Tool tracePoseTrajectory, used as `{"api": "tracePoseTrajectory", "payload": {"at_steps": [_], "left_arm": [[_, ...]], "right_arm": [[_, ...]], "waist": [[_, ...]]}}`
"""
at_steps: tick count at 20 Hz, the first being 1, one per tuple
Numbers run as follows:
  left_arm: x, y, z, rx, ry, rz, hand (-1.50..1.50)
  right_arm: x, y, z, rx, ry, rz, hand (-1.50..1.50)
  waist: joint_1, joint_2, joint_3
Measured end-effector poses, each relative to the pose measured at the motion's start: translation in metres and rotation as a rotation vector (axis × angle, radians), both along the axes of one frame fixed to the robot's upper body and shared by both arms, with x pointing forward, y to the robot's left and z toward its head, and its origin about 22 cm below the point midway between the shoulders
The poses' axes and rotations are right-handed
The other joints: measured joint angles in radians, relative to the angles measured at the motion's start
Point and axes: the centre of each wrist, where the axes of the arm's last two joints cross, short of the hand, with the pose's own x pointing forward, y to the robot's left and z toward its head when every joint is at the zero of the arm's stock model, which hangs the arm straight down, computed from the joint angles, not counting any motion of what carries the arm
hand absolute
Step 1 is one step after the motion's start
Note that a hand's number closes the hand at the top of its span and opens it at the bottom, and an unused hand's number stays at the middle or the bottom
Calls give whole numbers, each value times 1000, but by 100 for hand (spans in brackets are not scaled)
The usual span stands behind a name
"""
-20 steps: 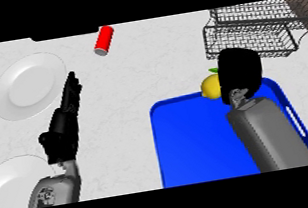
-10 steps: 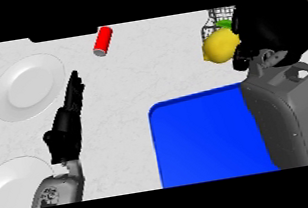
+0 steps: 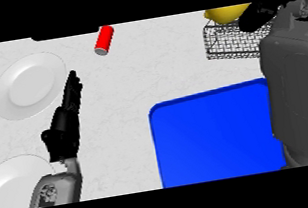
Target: Pick the lemon from the tray and place it in the tiered basket
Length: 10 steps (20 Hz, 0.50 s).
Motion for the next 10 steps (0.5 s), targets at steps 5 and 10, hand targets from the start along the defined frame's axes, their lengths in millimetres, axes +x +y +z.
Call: {"api": "tracePoseTrajectory", "payload": {"at_steps": [5,10], "left_arm": [[-5,-2,1,0,3,-7,0],[-5,0,5,-2,-2,-10,0]], "right_arm": [[28,-16,2,18,-11,-28,150],[58,-47,5,-17,-16,-76,150]], "waist": [[3,1,0],[6,3,0]]}}
